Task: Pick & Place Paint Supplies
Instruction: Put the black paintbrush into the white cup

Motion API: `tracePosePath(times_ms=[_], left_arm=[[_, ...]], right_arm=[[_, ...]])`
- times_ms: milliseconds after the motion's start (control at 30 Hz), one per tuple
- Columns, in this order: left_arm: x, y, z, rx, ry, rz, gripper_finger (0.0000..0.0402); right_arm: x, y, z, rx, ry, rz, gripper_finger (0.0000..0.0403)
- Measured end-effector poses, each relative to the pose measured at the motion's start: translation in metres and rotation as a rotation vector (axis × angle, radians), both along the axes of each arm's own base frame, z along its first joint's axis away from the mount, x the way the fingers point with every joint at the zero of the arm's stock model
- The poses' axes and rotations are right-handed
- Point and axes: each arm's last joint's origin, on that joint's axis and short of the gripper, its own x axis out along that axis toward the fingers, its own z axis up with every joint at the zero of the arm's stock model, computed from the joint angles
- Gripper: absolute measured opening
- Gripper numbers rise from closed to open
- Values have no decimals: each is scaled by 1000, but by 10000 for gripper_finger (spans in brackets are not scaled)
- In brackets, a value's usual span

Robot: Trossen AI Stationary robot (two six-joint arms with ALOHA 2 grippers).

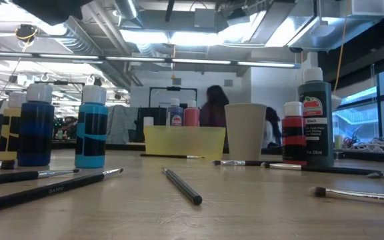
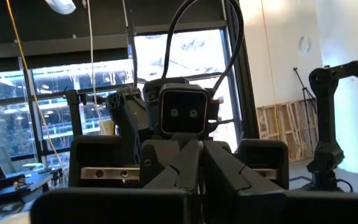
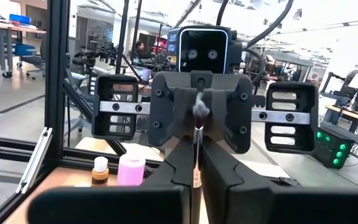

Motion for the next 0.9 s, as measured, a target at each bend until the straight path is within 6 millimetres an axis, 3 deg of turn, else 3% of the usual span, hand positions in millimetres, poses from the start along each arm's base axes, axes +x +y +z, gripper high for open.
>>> tracePosePath(times_ms=[233,533,733,900], left_arm=[[-2,0,2,7,3,-23,62],[-21,2,27,4,-34,-80,119],[-42,17,32,22,197,88,130],[-56,24,31,-11,328,175,128]], right_arm=[[0,2,-1,16,17,2,12],[-6,10,-5,48,93,15,11],[-28,23,-4,78,233,-107,11],[-58,31,8,93,334,-71,11]])
